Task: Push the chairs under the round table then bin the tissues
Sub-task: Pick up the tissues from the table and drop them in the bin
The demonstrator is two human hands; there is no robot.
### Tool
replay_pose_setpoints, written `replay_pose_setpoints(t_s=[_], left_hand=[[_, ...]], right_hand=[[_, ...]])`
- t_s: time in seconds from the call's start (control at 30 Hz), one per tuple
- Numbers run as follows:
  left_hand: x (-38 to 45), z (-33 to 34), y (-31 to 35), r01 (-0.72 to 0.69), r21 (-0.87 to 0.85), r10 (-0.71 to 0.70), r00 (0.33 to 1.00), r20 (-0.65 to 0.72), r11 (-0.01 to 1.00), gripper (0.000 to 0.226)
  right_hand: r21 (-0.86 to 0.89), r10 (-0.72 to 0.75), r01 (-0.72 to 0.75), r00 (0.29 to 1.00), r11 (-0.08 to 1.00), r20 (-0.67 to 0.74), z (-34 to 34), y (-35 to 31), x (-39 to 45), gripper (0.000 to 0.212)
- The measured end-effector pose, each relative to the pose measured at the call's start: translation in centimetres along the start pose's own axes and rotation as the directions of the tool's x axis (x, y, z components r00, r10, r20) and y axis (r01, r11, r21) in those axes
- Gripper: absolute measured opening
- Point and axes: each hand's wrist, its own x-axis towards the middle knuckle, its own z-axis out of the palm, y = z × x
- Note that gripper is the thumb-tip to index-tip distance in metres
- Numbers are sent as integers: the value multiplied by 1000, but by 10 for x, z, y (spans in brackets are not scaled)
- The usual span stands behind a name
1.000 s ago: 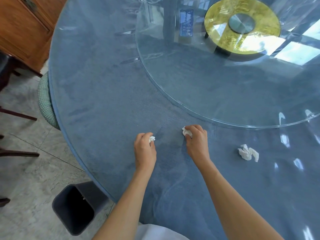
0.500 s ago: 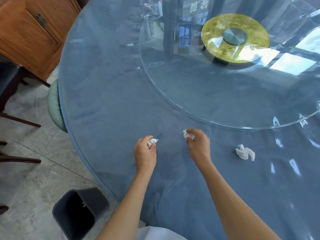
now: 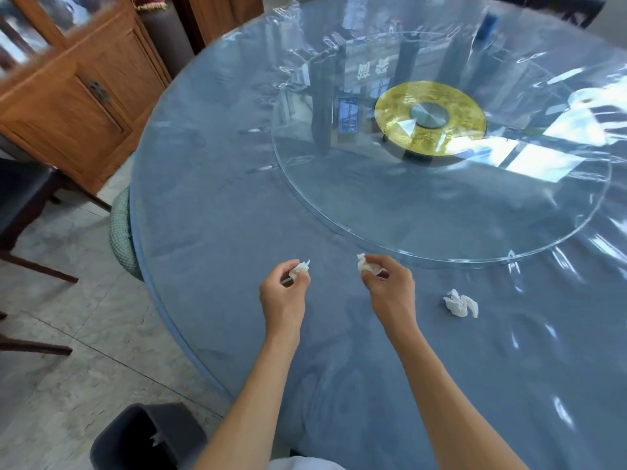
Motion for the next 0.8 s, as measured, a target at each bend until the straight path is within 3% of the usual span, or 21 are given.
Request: replay_pose_setpoints(t_s=[0.2, 0.33, 0.57, 0.8], left_hand=[[-14, 12, 23, 65, -260, -36, 993, 113, 963, 12], [-19, 20, 26, 104, -300, -51, 982, 180, 948, 13], [-30, 32, 22, 152, -259, -56, 937, 345, 954, 24], [-36, 45, 18, 183, -122, -112, 892, 438, 976, 18]], right_hand=[[117, -32, 32, 999, 993, -1, -10, -20, -13, 21], [139, -54, 46, 997, 989, 54, -9, -24, -21, 22], [109, -71, 59, 992, 992, 107, -1, -16, -31, 26], [94, -52, 44, 995, 995, 84, 2, -9, -40, 9]])
